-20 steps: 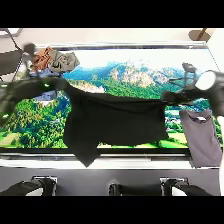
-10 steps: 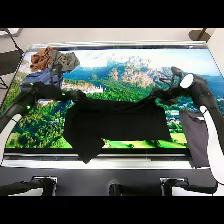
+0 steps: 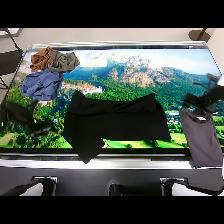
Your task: Fold the shirts.
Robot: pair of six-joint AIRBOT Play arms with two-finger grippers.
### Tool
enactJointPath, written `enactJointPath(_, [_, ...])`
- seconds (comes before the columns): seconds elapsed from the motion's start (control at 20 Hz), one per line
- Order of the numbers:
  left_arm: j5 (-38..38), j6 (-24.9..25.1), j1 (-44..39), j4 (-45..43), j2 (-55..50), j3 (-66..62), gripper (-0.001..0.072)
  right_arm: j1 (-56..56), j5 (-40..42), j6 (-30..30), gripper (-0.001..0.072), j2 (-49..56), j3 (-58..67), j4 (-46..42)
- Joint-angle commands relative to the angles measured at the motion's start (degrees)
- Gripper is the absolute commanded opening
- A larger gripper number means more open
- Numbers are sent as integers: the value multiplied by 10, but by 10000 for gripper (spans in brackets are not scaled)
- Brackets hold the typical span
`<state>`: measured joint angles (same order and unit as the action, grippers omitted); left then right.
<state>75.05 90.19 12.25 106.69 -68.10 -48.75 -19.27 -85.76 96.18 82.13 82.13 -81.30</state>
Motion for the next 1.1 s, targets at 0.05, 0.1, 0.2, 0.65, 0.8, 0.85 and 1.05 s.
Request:
enactJointPath(0.05, [-118,61,74,175,30,167,547,-44,-66,-24,537,-1,-36,45])
enactJointPath(0.1, [-143,61,73,184,30,179,547,-44,-65,-25,539,-1,-37,54])
enactJointPath(0.2, [-178,61,73,199,27,187,536,-44,-65,-36,544,-1,-37,56])
enactJointPath(0.65, [-257,65,24,243,-8,187,404,-44,-43,-49,682,-1,-149,42])
enactJointPath(0.8, [-271,49,22,243,-8,187,47,-44,-10,-50,682,-1,-208,41])
enactJointPath(0.85, [-271,49,22,242,-8,187,31,-44,8,-50,673,-1,-222,42])
enactJointPath(1.05, [-271,49,22,242,-5,187,29,-44,72,-49,670,0,-266,75])
